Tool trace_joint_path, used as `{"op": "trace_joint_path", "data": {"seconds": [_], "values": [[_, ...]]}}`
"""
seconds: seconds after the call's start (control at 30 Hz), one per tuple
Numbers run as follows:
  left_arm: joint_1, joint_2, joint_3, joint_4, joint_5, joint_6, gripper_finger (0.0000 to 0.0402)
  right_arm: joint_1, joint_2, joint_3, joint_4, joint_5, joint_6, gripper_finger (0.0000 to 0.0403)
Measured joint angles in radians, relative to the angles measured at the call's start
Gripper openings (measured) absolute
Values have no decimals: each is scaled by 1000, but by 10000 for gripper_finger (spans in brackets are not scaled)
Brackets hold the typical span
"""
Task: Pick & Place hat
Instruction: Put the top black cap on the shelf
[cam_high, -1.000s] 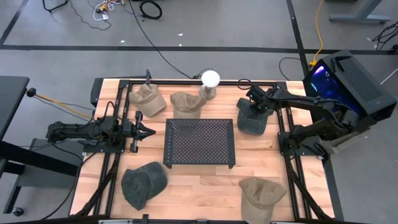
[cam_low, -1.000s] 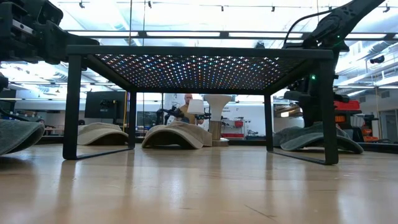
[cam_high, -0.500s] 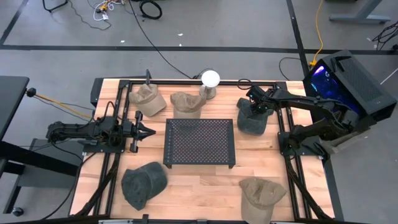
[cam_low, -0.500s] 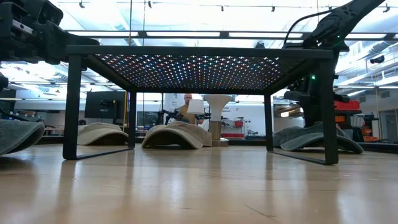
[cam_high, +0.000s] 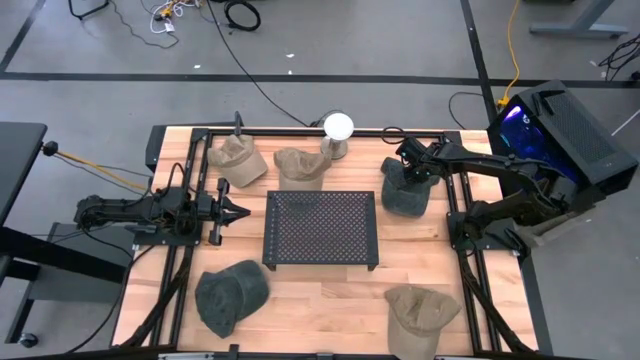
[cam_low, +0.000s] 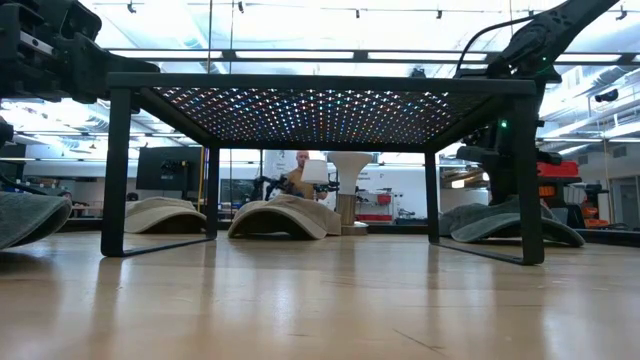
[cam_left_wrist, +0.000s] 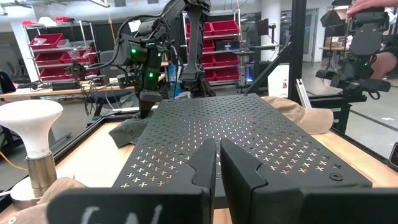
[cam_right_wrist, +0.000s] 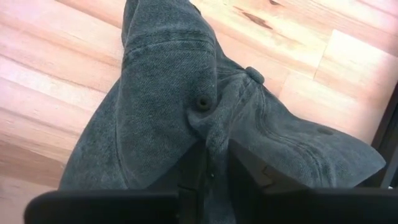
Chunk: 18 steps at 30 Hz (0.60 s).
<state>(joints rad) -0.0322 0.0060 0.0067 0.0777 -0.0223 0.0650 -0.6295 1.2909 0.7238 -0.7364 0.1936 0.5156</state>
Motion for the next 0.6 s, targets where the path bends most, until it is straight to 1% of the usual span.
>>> {"op": "trace_joint_path", "data": {"seconds": [0.27,0.6], "values": [[0,0,0,0,0,0,30,0,0,0,0,0,0,37],[0,0,0,0,0,0,30,0,0,0,0,0,0,36]]}}
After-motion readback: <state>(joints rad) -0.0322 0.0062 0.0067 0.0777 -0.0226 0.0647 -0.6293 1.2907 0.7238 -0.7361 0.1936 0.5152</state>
